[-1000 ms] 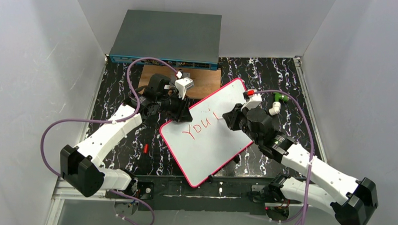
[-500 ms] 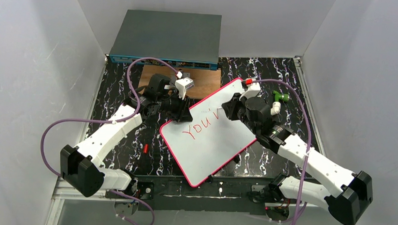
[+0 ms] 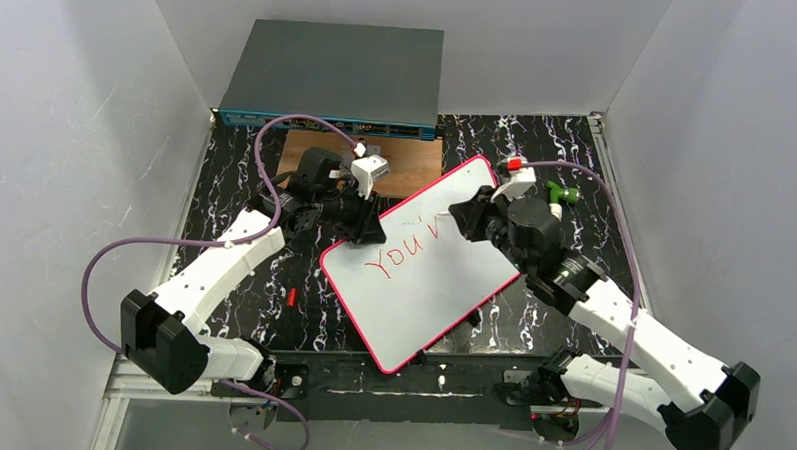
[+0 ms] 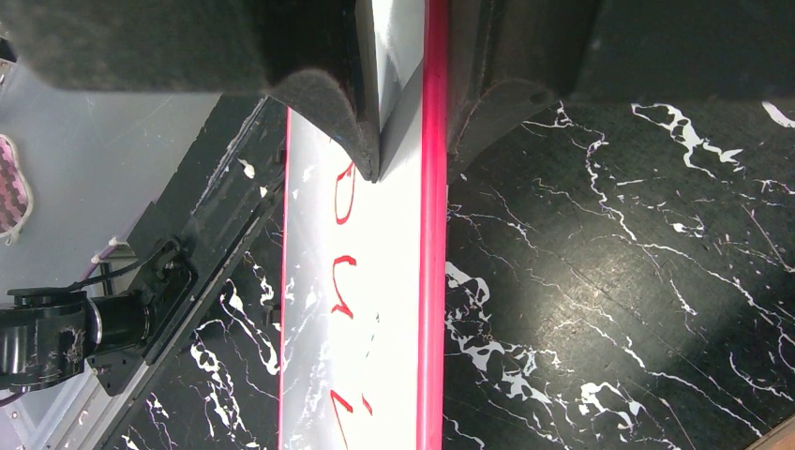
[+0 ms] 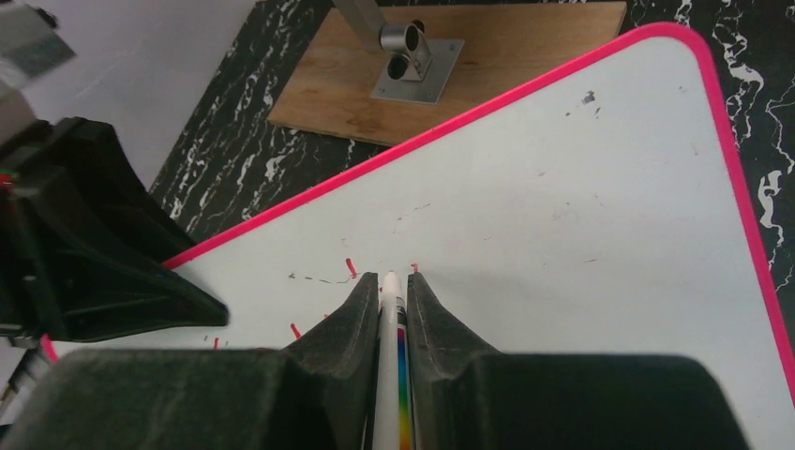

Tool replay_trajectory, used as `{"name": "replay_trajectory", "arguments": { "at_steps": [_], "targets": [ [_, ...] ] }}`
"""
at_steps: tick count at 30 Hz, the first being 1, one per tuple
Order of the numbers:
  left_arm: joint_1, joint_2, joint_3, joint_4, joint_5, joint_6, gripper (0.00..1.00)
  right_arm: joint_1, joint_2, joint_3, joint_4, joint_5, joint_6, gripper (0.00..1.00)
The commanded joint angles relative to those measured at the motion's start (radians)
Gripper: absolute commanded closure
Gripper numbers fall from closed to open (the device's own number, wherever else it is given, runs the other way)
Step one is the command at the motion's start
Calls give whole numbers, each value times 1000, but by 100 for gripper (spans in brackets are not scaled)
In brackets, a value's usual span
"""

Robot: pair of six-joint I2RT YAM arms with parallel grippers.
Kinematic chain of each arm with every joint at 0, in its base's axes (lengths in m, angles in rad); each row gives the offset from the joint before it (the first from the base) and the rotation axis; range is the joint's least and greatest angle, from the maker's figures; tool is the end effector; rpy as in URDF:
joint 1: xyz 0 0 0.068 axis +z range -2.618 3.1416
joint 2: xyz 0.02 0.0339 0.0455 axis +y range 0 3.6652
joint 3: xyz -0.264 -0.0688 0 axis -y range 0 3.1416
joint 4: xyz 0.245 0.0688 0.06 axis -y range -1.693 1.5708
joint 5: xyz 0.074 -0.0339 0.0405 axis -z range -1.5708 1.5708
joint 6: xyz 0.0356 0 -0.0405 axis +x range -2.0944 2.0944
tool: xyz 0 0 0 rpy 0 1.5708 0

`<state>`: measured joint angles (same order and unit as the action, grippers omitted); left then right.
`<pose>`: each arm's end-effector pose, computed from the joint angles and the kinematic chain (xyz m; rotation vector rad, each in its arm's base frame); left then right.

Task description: Write a sentence on the whiteboard

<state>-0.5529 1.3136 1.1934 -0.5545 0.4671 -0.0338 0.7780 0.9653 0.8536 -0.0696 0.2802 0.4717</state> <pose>0.2349 -0.1638 0.3329 0.8367 2.1356 -0.8357 0.1681 0.1518 0.3434 -0.0648 1.7915 0.6643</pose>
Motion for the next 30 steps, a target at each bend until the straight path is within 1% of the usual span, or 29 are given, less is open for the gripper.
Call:
{"name": "replay_trajectory", "arguments": {
  "at_steps": [1, 7, 14, 30],
  "targets": [
    [-7, 1, -8, -71, -169, 136, 100, -5, -103, -13, 5, 16, 27, 99],
    [-7, 6, -5, -71, -165, 134, 100, -6, -118, -46, -50, 71, 41, 99],
    [-7, 2, -6, -71, -165, 135, 100, -10, -77, -86, -15, 63, 80, 99],
    [-7, -4, -11, -73, -166, 136, 100, -20, -34, -66, 34, 36, 65, 99]
  ]
}}
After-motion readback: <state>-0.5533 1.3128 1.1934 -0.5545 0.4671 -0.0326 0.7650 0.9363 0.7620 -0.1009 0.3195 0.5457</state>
